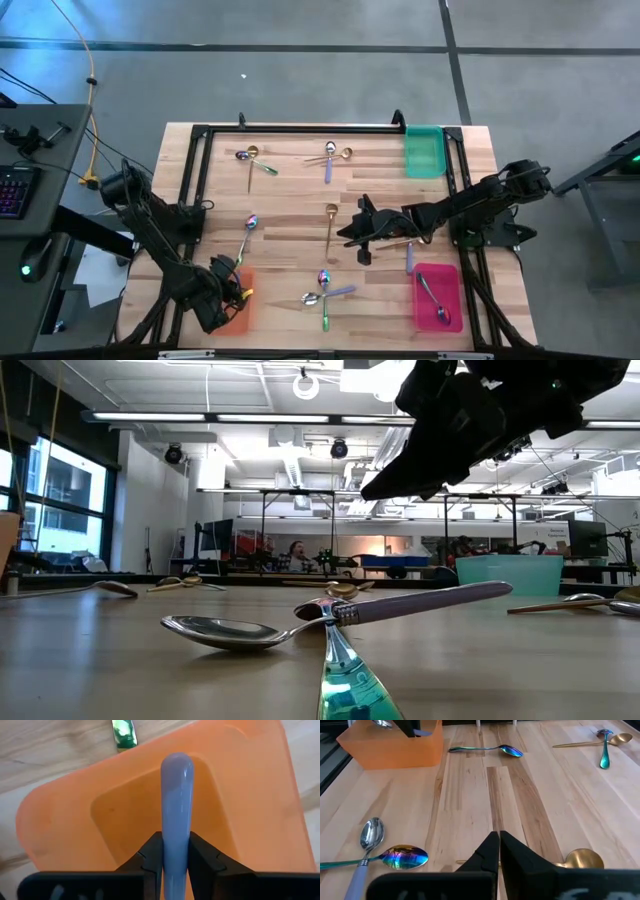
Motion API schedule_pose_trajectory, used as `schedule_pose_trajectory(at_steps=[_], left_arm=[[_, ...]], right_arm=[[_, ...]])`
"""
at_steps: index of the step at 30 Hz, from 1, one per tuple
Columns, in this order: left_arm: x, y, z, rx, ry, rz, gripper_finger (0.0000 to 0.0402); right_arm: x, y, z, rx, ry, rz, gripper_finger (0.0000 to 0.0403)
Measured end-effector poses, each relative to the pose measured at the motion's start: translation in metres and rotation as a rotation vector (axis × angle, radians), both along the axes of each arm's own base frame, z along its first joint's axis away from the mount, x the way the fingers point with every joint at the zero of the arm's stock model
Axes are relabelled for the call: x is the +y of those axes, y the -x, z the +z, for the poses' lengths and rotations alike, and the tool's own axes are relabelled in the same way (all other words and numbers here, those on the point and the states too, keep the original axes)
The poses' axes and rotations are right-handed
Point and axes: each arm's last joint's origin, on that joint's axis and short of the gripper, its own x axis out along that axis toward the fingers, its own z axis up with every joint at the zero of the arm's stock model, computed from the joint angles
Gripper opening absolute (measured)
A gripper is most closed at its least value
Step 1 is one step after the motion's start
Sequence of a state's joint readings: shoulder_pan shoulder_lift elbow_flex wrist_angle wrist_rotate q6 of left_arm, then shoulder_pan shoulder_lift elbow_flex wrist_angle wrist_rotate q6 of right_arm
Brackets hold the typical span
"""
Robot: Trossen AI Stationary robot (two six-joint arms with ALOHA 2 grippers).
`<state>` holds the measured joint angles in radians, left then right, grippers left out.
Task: Sort silverware by color (type)
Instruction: Put the purple spoon into the orange bin, then put the golden spoon into the green bin
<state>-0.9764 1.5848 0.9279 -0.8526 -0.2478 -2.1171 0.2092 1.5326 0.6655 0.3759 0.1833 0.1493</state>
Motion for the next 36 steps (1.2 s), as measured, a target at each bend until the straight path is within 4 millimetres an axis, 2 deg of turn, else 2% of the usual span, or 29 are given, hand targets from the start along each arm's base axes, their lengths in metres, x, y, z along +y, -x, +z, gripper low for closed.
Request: schedule_pose_trajectory(at_steps=[6,11,14,18,23,26,29,33,36], left_arm=[[0.000,0.001,0.005,0.006,0.015,-0.061,0.0130],[0.005,0.004,0.021,-0.029,0.041,-0.174,0.0147],[0.013,0.004,0.037,-0.108,0.015,-0.273,0.0135],[0.032,-0.002,0.055,-0.232,-0.127,-0.386,0.0094],[0.062,-0.022,0.071,-0.283,-0.306,-0.570,0.0020],[0.079,-0.037,0.077,-0.318,-0.400,-0.662,0.0005],[0.098,-0.054,0.072,-0.439,-0.410,-0.740,0.0003],[0.125,-0.071,0.052,-0.663,-0.372,-0.805,0.0001],[0.146,-0.075,0.034,-0.748,-0.379,-0.813,0.0000]], right_arm=[[0.000,0.000,-0.001,0.007,0.000,-0.001,0.0000],[0.000,0.000,-0.001,0.009,-0.001,-0.002,0.0000],[0.000,0.001,-0.001,0.013,-0.003,-0.004,0.0000],[0.000,0.001,-0.001,0.015,-0.017,-0.011,0.0000],[-0.001,0.002,-0.003,0.038,-0.015,-0.049,0.0000],[-0.005,0.002,-0.005,0.049,-0.023,-0.092,0.0000],[-0.014,0.001,-0.004,0.047,-0.037,-0.130,0.0000],[-0.032,-0.002,-0.004,0.037,-0.043,-0.194,0.0000],[-0.049,-0.003,-0.004,0.036,-0.059,-0.246,0.0000]])
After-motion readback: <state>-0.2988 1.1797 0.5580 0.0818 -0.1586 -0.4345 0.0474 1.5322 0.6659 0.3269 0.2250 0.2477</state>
